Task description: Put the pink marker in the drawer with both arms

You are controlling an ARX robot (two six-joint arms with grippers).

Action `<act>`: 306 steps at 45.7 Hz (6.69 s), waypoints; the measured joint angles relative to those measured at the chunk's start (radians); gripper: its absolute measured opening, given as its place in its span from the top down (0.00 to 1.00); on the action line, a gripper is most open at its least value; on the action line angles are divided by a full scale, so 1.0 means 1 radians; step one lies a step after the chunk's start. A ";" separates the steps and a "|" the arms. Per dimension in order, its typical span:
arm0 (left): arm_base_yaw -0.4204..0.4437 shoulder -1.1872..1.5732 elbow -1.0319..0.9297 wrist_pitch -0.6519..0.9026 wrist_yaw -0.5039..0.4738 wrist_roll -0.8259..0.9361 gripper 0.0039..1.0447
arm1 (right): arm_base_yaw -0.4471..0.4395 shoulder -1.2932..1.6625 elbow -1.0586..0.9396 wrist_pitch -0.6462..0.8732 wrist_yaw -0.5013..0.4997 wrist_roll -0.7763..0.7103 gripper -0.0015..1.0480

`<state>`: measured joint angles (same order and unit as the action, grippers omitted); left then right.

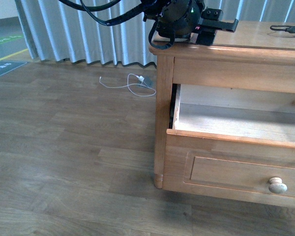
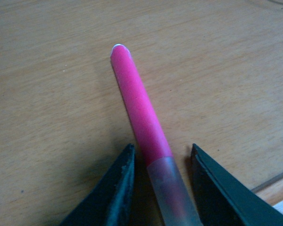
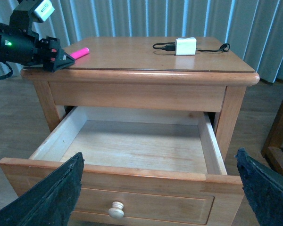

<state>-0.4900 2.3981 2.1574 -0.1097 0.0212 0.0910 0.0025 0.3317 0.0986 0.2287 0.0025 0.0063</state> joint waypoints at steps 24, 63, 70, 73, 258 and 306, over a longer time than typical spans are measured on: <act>0.000 -0.201 -0.339 0.189 0.126 0.024 0.87 | 0.000 0.000 0.000 0.000 0.000 0.000 0.08; -0.116 -0.134 -0.495 0.193 0.194 0.111 0.87 | 0.000 0.000 0.000 0.000 0.000 0.000 0.08; -0.135 -0.026 -0.387 0.183 0.174 0.076 0.87 | 0.000 0.000 0.000 0.000 0.000 0.000 0.08; -0.139 0.006 -0.353 0.182 0.166 0.061 0.87 | 0.000 0.000 0.000 0.000 0.000 0.000 0.08; 0.488 -2.394 -2.134 0.111 -0.021 -0.097 0.06 | 0.059 1.016 0.326 -0.012 -0.004 0.082 0.08; 0.488 -2.394 -2.134 0.111 -0.021 -0.096 0.06 | 0.108 1.851 0.974 0.483 0.227 0.132 0.08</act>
<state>-0.0025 0.0044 0.0238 0.0013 0.0002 -0.0051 0.1101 2.1822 1.0729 0.7116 0.2295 0.1387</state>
